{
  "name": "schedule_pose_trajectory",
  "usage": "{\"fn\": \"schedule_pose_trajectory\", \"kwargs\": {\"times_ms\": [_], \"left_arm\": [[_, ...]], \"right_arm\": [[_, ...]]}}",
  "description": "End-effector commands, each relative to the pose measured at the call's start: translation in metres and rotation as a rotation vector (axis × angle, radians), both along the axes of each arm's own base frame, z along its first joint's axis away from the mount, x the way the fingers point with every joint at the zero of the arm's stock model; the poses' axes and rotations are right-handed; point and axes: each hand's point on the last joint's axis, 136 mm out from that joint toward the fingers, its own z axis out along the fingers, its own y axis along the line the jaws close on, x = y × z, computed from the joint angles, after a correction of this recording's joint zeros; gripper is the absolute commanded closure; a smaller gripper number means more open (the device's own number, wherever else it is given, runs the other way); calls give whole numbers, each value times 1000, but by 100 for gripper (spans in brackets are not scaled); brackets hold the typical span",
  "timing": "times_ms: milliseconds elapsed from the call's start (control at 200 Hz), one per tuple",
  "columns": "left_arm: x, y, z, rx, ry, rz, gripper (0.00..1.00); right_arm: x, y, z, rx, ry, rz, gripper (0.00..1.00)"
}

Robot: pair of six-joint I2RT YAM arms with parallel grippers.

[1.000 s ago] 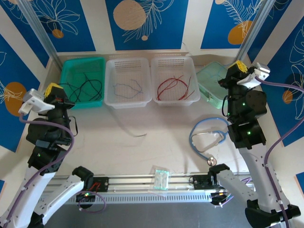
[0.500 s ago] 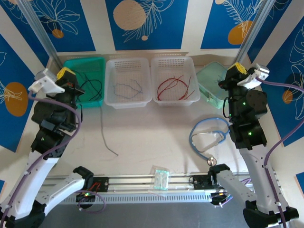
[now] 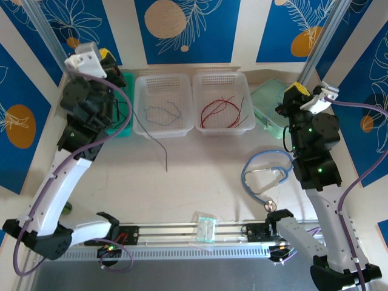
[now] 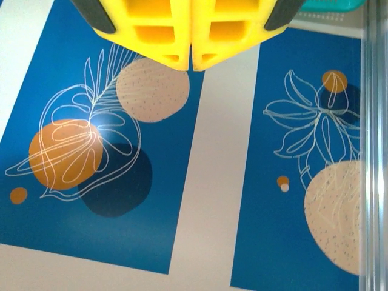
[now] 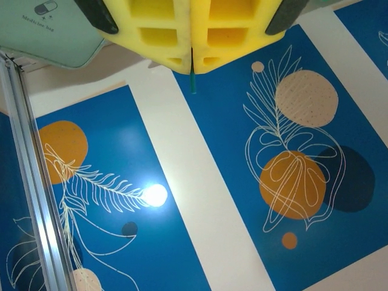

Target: Untangle the cables

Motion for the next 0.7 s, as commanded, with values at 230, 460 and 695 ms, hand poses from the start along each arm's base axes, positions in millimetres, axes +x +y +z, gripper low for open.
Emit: {"fn": "schedule_pose_trajectory", "kwargs": {"times_ms": [230,460,695], "left_arm": [[35,26,75,-21,-149,45,100],[58,55,121,-23,-254,115,100],[65,98,150,-78,-349,181,100]], "right_arm": [[3,7,29,-17,-40,30,100],[19,12,34,-22,-23,37,100],[27,8,48,-36,-42,-6,100]]}}
